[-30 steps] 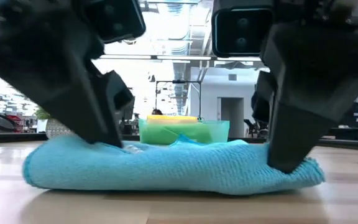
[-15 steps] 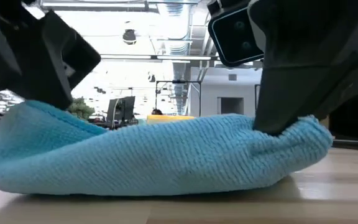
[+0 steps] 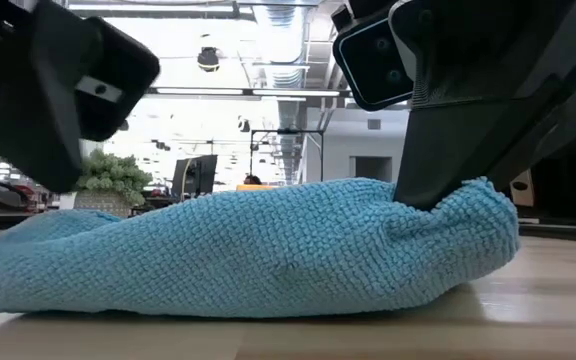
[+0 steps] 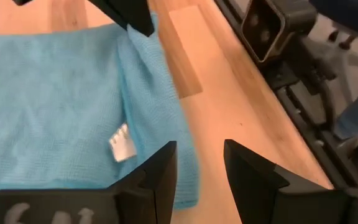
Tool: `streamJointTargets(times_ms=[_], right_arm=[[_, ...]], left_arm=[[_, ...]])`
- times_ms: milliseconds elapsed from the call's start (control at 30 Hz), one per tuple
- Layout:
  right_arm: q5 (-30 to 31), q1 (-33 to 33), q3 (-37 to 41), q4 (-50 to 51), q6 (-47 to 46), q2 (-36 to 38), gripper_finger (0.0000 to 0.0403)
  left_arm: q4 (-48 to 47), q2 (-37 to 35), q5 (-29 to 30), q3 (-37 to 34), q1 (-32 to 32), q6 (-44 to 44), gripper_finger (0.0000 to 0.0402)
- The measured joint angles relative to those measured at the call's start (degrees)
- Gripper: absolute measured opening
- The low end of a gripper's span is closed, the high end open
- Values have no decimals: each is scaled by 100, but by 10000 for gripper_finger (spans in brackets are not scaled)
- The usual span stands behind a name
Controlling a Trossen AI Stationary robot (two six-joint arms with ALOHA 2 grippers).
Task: Roll microfiber towels into tight, uniform cylinder then place into a basket
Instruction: Roll the blue towel
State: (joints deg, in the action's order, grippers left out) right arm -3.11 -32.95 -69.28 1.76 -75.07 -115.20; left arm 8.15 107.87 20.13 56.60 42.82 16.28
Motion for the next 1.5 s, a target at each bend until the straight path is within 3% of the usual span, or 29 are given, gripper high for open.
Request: streamJointTargets(times_ms=[100,233,433,900,1267,1367,1500], right_arm=[[0,2,0,0,0,0,5],[0,2,-2,-2,0,0,6],[-1,8,-4,11,0,2,5],[-2,46,-9,27,29,2,6],[-4,9,-9,129,42,2,6],[-4,-11,-9,125,46,2,5],[3,-69,-9,125,199,2,6]], left_arm=[[-92,0,-269,4,-87,-184,125],[-368,7,-138,2,-241,-54,125],[-131,7,-924,2,-387,-199,125],[-161,293,-467,4,-488,-167,125],[119,557,-737,26,-618,354,125],[102,540,-751,24,-617,745,108],[29,537,-887,92,-580,893,53]])
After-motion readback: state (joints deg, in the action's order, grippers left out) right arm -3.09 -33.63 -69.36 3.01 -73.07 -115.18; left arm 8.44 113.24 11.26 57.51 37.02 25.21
